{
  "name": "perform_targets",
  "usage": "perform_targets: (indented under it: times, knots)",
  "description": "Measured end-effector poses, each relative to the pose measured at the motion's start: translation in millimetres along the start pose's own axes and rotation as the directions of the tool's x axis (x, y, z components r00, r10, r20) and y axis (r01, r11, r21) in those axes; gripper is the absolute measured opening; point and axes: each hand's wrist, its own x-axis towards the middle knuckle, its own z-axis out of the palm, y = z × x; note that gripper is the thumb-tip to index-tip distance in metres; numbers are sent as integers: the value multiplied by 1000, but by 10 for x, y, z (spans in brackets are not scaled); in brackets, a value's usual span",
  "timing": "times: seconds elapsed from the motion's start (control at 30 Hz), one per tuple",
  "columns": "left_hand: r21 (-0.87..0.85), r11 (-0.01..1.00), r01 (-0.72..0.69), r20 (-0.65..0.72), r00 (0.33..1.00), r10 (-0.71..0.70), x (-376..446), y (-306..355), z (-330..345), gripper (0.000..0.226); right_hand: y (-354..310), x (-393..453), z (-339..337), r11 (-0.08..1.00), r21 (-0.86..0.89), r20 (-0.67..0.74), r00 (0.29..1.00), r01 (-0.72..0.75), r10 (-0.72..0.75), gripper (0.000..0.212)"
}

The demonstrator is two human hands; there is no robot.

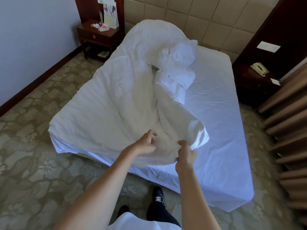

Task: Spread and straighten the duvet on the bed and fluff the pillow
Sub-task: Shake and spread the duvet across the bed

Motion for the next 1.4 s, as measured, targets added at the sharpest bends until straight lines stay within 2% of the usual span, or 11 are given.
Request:
perform_targets:
  times: [0.13,0.27,0.37,0.5,0.6,0.7,0.9,1.1,1.23,1.33,1.4]
  knots:
    - [-259,965,-35,-110,994,7,201,494,57,65,84,151,126,898,-320,299,932,303,-208,15]
    - [20,989,145,-204,969,-138,509,1002,285,113,-19,472,153,680,-457,649,738,573,-186,8]
    - [92,949,301,-413,879,-239,863,1264,459,74,-157,870,59,610,-493,750,658,620,-63,18]
    - [10,963,270,-499,836,-229,1257,1468,676,33,-507,1385,-210,628,-463,839,538,626,84,23]
    - [-116,960,254,-582,766,-273,1302,1497,823,28,-746,1754,-398,880,-411,781,589,237,206,28]
    - [-346,932,110,-651,687,-323,1070,1401,888,23,-757,2151,-402,886,-399,576,687,-236,442,60]
    - [-293,955,-54,-584,801,-133,595,1493,1126,24,-537,2023,-260,661,-320,581,410,-679,703,99]
    - [-321,945,-62,-679,711,-184,477,1527,1375,24,-644,1965,-372,774,-173,609,551,-609,570,48]
    - [-286,950,123,-722,624,-298,443,1368,1710,34,-973,1996,-621,886,-209,570,684,-414,455,34]
    - [-346,857,382,-824,312,-472,458,1442,2176,50,-1276,1987,-873,948,-193,594,739,-252,317,25]
    - [-349,866,358,-897,141,-419,468,1626,2576,49,-1539,1922,-1011,972,-194,591,775,-132,223,20]
